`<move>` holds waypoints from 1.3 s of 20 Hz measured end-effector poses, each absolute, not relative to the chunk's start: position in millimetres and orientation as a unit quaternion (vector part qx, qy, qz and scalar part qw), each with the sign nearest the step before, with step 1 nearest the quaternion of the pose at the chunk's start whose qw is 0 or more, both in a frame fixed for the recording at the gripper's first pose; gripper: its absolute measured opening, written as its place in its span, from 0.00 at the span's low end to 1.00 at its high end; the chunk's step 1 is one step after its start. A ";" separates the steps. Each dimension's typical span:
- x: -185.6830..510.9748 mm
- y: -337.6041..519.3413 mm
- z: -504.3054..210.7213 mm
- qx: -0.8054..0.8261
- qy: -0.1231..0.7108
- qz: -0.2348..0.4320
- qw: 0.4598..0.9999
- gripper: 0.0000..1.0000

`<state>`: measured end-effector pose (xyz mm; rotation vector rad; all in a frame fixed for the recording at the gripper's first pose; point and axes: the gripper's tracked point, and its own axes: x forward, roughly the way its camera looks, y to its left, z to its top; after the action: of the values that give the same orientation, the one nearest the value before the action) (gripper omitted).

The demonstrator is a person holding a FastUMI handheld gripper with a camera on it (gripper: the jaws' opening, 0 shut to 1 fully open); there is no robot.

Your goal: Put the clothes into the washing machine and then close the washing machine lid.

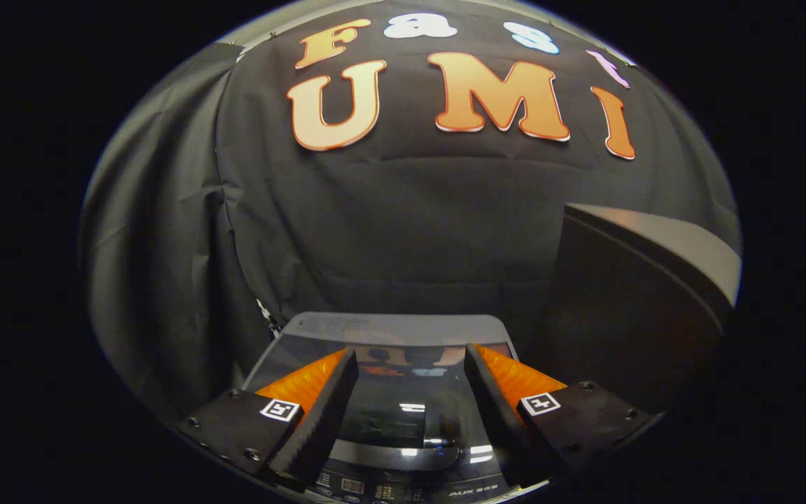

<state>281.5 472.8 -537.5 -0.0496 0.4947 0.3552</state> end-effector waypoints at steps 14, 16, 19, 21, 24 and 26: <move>230.8 387.8 -278.2 -0.007 0.085 0.209 0.974 0.99; 216.8 350.8 -257.0 -0.009 0.076 0.204 0.976 0.99; 194.9 287.4 -227.9 -0.013 0.058 0.182 0.982 0.99; 180.3 249.3 -213.8 -0.007 0.051 0.168 0.984 0.99; 160.0 190.8 -197.3 -0.008 0.035 0.146 0.989 0.99; 145.4 152.0 -189.6 -0.012 0.029 0.131 0.991 0.99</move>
<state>145.4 152.0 -189.6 -0.0236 0.0577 0.2627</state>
